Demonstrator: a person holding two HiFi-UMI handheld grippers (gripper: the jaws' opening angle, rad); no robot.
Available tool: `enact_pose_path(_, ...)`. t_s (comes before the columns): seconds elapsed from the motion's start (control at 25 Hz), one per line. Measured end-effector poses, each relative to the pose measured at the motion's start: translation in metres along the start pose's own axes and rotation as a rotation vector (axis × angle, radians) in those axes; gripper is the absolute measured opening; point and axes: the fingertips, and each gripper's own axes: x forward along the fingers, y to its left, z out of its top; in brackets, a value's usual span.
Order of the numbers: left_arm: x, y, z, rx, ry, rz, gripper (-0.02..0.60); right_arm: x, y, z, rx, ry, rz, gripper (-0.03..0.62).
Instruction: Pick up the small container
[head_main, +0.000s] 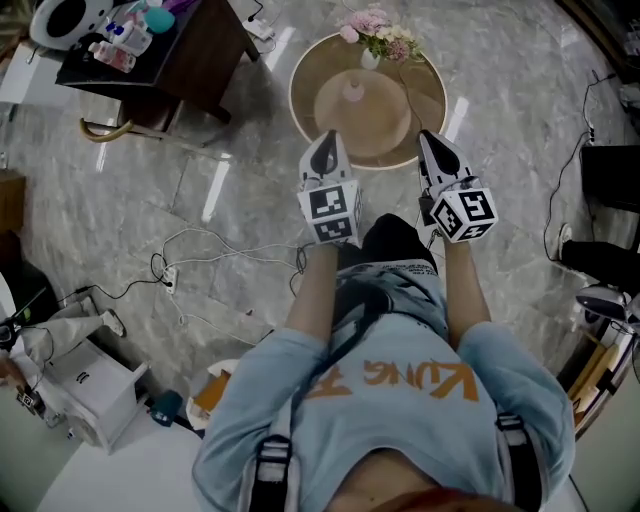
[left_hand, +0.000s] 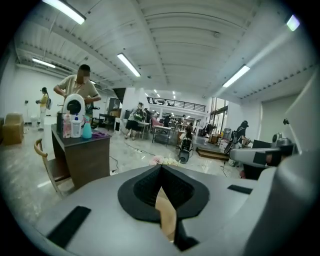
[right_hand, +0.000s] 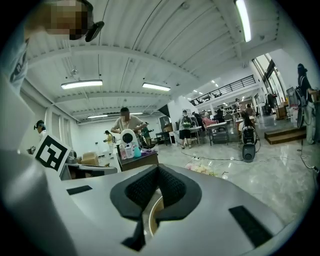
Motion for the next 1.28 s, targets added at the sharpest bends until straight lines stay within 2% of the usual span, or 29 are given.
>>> enact_pose_path(0.16, 0.018, 0.01, -0.003, -0.019, 0.01, 0.025, 0.023, 0.019, 0.001, -0.008, 0.0, 0.015, 0.034, 0.014)
enact_pose_path(0.32, 0.038, 0.039, -0.004, -0.063, 0.026, 0.117, 0.023, 0.045, -0.009, -0.016, -0.004, 0.049, 0.052, 0.014)
enact_pose_path(0.4, 0.055, 0.044, 0.0, -0.065, 0.029, 0.14, 0.023, 0.057, -0.018, -0.014, 0.006, 0.043, 0.068, 0.014)
enact_pose_path(0.64, 0.09, -0.002, 0.004, -0.048, 0.059, 0.127, 0.023, 0.071, -0.062, -0.01, 0.049, 0.061, 0.121, 0.014)
enact_pose_path(0.8, 0.111, -0.009, -0.006, -0.092, 0.086, 0.165, 0.023, 0.093, -0.089, -0.01, 0.0, 0.061, 0.099, 0.014)
enact_pose_path(0.96, 0.113, -0.011, -0.041, -0.125, 0.148, 0.187, 0.023, 0.096, -0.082, -0.038, -0.011, 0.127, 0.148, 0.019)
enact_pose_path(1.04, 0.123, -0.009, -0.053, -0.129, 0.154, 0.191, 0.023, 0.107, -0.085, -0.052, -0.015, 0.136, 0.162, 0.032)
enact_pose_path(1.16, 0.142, -0.003, -0.07, -0.089, 0.159, 0.173, 0.023, 0.124, -0.09, -0.08, -0.035, 0.137, 0.161, 0.035)
enact_pose_path(1.28, 0.153, -0.001, -0.094, -0.059, 0.176, 0.142, 0.023, 0.133, -0.094, -0.121, -0.054, 0.189, 0.164, 0.04)
